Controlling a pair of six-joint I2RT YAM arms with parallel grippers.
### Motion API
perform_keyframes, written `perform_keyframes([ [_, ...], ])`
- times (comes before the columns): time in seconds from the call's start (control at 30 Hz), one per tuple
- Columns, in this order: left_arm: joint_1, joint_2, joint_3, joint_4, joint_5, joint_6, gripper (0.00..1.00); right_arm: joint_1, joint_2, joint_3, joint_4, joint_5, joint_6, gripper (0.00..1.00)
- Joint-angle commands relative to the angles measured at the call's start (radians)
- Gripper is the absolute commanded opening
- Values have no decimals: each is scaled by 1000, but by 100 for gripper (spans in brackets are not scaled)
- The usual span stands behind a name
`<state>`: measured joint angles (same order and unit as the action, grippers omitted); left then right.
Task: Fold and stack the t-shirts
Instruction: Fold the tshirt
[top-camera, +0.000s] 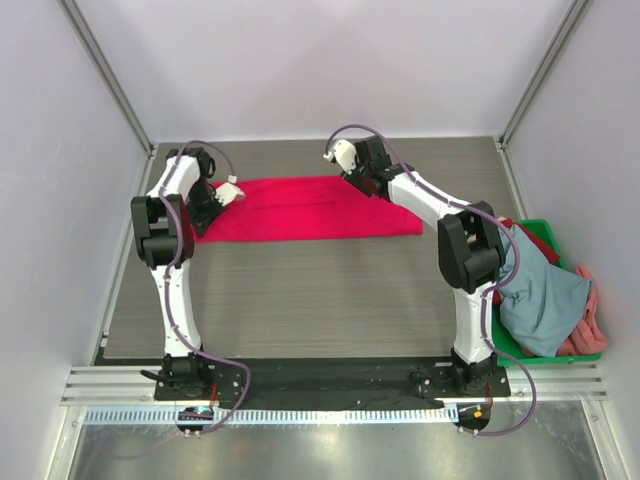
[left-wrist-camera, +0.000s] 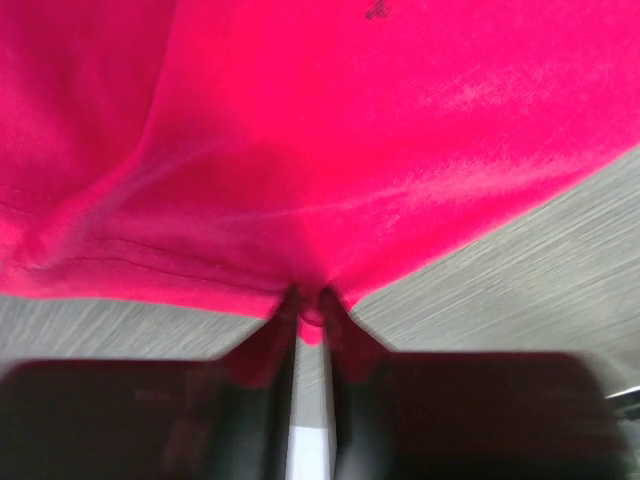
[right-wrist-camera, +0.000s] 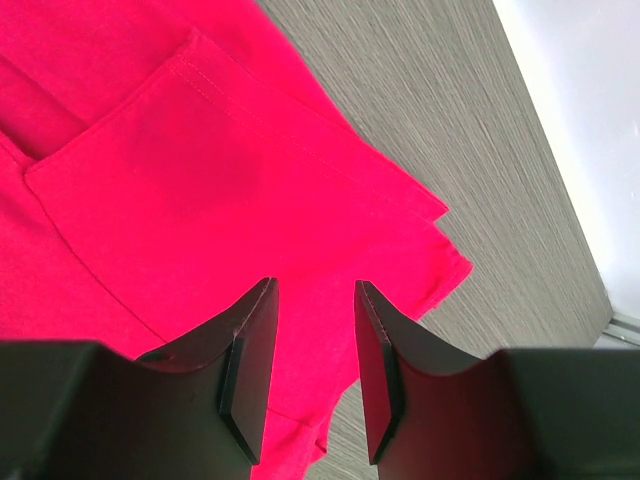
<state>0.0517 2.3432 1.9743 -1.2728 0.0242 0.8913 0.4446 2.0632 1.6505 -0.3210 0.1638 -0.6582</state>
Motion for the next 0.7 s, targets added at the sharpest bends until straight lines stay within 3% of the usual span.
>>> perform_keyframes([
  [0.0, -1, -4, -5, -19, -4, -12, 7, -17, -64, 9, 22, 28, 12, 42],
  [0.1, -1, -50, -60, -14, 6, -41, 0, -41, -66, 6, 16, 36, 38, 42],
  [0.33, -10, -220, -288, 0, 19, -101, 0, -113, -46, 23, -49, -21, 106, 40],
  [0.5, -44, -330, -417, -79, 25, -121, 0, -153, -17, 54, -130, -59, 103, 39],
  [0.67, -194, -462, -574, -143, 20, -137, 0, -161, 18, 31, -141, -98, 91, 38],
])
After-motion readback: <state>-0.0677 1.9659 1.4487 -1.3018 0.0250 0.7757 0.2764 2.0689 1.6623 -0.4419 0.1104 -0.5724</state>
